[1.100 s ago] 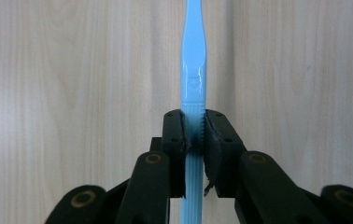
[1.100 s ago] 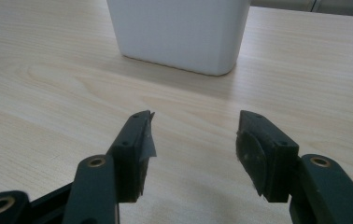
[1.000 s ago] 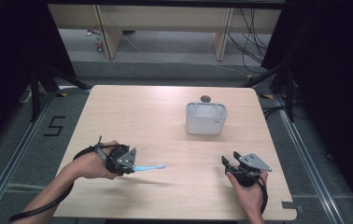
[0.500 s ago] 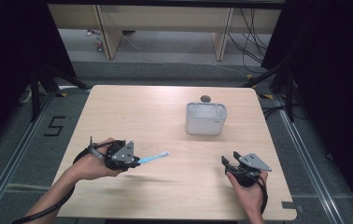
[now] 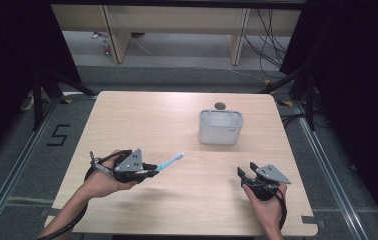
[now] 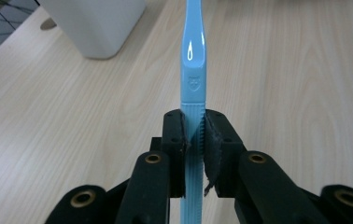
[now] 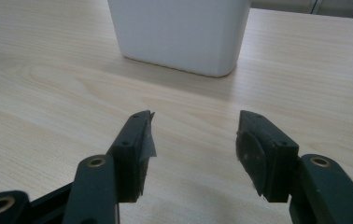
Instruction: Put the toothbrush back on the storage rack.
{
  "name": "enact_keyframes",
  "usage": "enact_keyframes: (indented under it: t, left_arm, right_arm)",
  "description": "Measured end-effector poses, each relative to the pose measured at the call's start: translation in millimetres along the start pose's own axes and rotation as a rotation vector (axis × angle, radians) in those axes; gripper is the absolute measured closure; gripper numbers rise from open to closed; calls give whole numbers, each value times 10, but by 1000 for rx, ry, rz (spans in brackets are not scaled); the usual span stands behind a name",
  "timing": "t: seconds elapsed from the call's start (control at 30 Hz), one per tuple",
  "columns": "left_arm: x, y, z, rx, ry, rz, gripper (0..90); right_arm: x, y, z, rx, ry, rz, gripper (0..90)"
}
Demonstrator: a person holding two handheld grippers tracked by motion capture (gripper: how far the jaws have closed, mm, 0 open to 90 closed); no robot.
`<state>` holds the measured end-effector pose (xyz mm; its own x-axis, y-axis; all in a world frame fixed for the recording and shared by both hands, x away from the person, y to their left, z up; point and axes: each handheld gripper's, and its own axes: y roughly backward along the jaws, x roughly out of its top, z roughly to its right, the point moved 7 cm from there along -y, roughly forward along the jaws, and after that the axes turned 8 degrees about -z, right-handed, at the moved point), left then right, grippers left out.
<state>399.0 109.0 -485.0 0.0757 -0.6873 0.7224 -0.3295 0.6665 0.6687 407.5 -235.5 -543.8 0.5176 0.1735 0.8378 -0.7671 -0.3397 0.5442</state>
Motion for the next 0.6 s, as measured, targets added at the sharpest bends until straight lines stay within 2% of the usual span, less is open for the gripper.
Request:
enact_keyframes:
  t: [0.07, 0.1, 0.13, 0.17, 0.23, 0.27, 0.33, 0.37, 0.4, 0.5, 0.6]
  left_arm:
    - [0, -9, 5, 4, 6, 10, 787]
    - [2, -19, 11, 4, 18, 22, 786]
    - [4, -23, 15, 5, 20, 31, 786]
    - [5, -33, 25, 3, 34, 41, 786]
    - [-1, -45, 35, -4, 35, 42, 786]
    - [-1, -83, 59, -9, 51, 58, 786]
    - [7, -114, 81, -1, 62, 83, 786]
    - [10, -133, 100, -9, 73, 96, 786]
    - [18, -143, 105, 1, 79, 113, 786]
    - [30, -158, 120, 1, 117, 144, 787]
    - [39, -167, 115, -3, 159, 182, 786]
  right_arm:
    - [0, -1, -1, 2, 0, -1, 462]
    - [-11, 7, -28, -4, -37, -10, 462]
    - [1, 10, 24, -25, 30, -8, 462]
    - [1, 10, 18, -22, 27, -8, 463]
    - [0, 9, 18, -23, 27, -11, 463]
    - [-4, -4, 6, -13, 14, -17, 463]
    - [2, -1, 25, -28, 29, -11, 463]
    - [-3, 1, 4, -13, 6, -17, 462]
    - [-5, 10, 23, -24, 18, -19, 462]
    - [4, -8, -7, 9, 2, 1, 461]
    - [1, -3, -7, -6, -7, 1, 461]
